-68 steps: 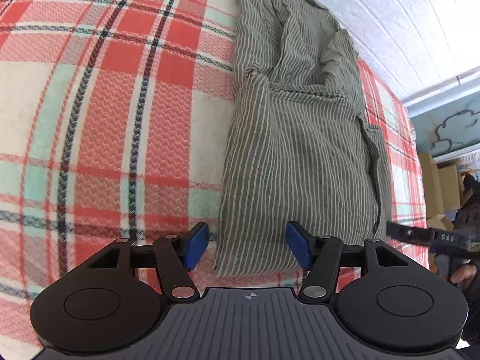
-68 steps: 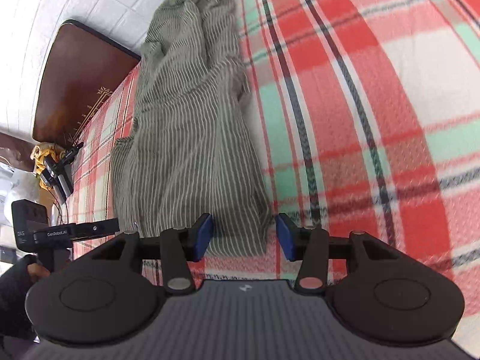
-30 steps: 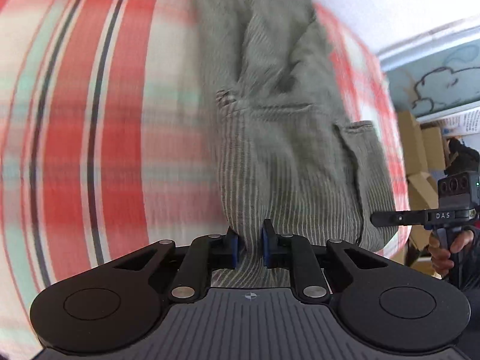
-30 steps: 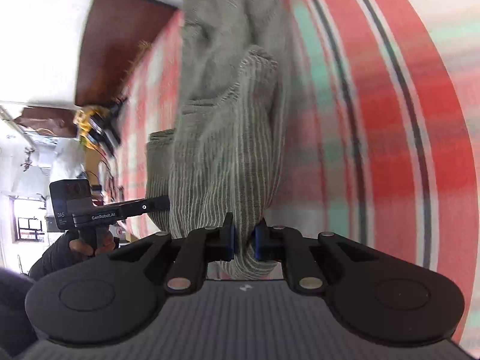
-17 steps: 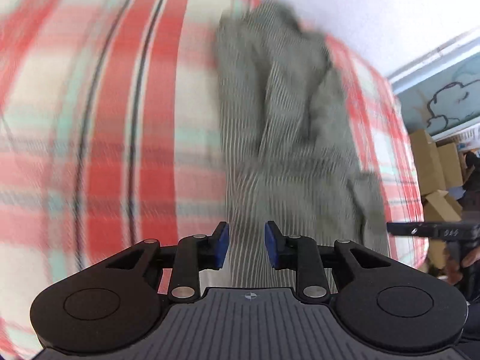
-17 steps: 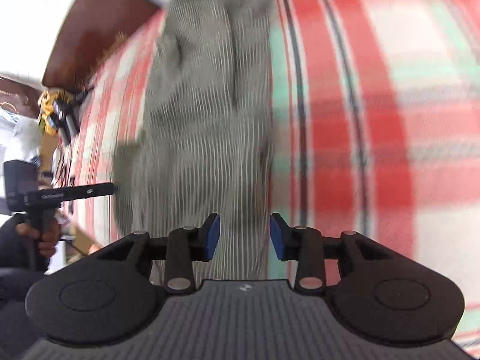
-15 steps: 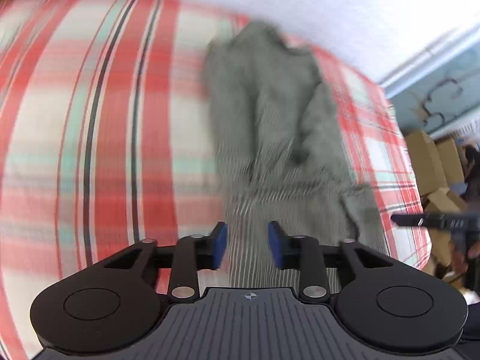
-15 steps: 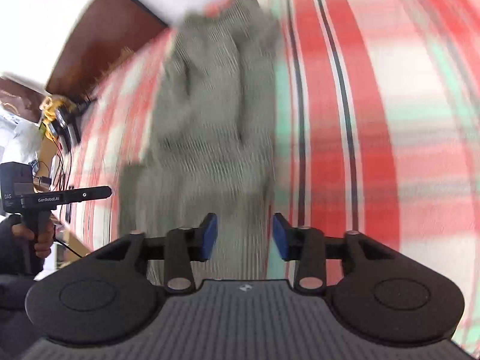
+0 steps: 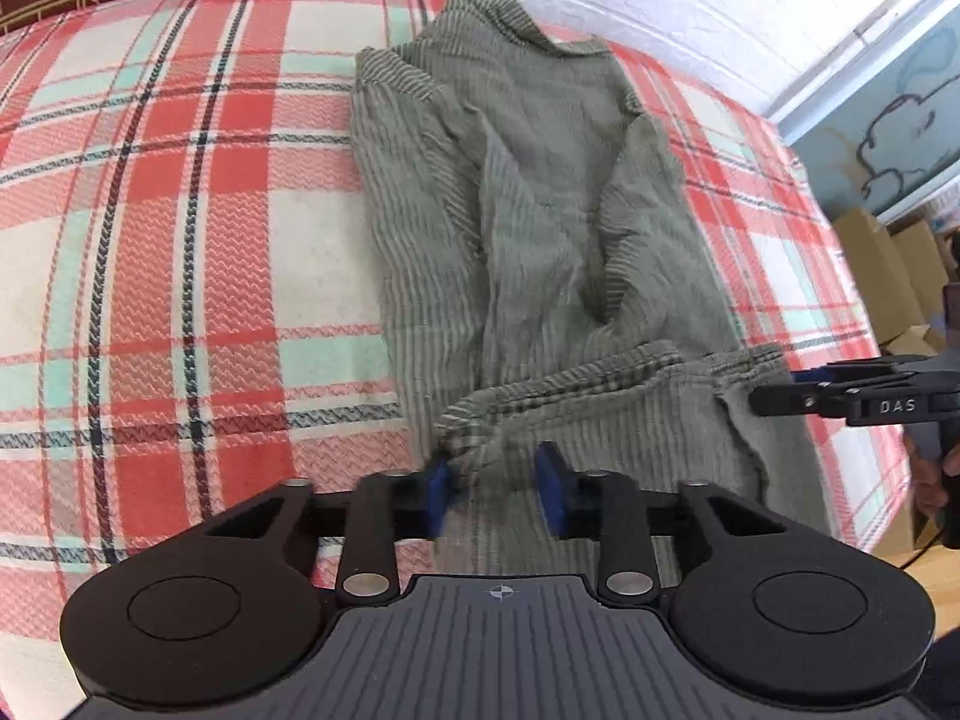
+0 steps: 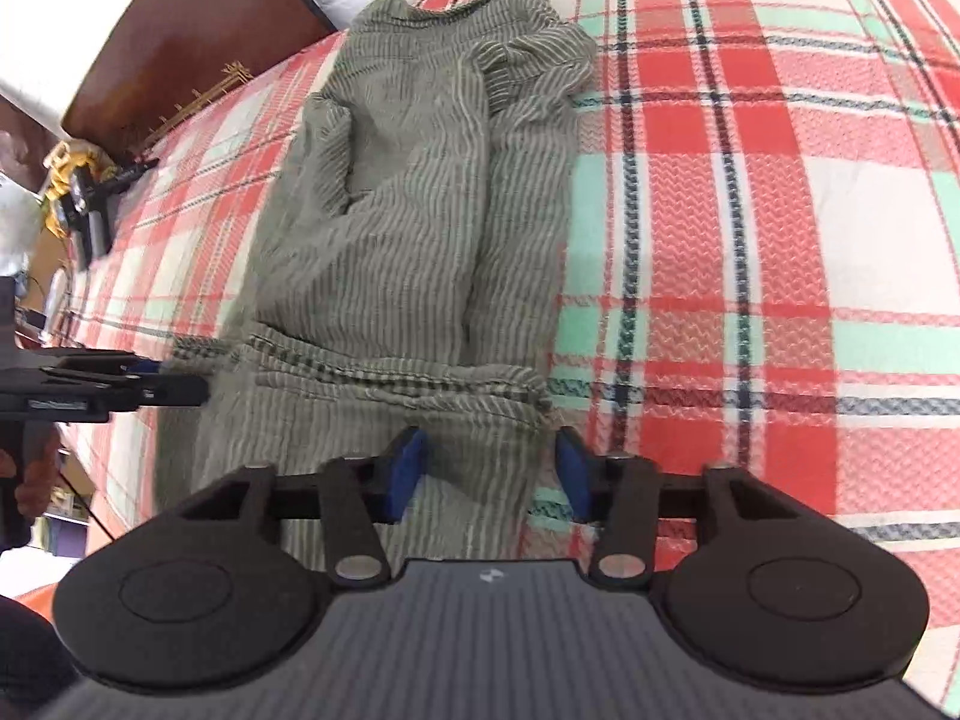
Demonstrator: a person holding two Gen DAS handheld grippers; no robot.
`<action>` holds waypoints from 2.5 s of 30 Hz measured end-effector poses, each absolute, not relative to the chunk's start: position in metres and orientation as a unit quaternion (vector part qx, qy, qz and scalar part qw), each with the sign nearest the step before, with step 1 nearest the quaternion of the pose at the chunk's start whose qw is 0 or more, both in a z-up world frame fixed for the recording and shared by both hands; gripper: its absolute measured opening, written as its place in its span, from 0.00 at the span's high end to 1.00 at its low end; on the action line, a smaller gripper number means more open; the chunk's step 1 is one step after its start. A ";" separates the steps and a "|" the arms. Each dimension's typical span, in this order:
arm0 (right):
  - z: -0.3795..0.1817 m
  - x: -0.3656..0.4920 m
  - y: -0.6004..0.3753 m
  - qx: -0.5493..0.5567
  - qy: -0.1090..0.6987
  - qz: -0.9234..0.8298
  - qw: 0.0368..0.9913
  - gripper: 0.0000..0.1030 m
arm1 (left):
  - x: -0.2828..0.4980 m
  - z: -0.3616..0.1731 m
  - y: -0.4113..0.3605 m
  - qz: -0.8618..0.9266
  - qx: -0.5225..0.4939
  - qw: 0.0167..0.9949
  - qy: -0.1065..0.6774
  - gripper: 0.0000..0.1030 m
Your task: Fold clothes
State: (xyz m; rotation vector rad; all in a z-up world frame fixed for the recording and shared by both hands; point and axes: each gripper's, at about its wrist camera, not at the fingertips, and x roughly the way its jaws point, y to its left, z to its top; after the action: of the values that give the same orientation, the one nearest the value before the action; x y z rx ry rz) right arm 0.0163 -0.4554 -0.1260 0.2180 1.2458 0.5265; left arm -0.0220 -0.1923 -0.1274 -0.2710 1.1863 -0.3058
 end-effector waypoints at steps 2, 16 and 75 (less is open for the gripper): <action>-0.122 0.017 -0.455 0.103 0.574 0.254 0.772 0.94 | -0.023 -0.123 -0.190 -0.137 -0.129 0.816 0.547 0.96; -0.134 0.043 -0.453 0.091 0.565 0.232 0.786 0.95 | 0.005 -0.146 -0.185 -0.093 -0.140 0.818 0.551 0.96; -0.112 0.036 -0.453 0.113 0.553 0.238 0.790 0.78 | 0.004 -0.113 -0.191 -0.159 -0.125 0.814 0.544 0.28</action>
State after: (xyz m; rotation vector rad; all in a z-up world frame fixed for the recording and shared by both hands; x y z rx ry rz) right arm 0.0363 -0.4531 -0.1120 0.2424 1.1909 0.5133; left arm 0.0044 -0.1913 -0.1128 -0.2659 1.1610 -0.3389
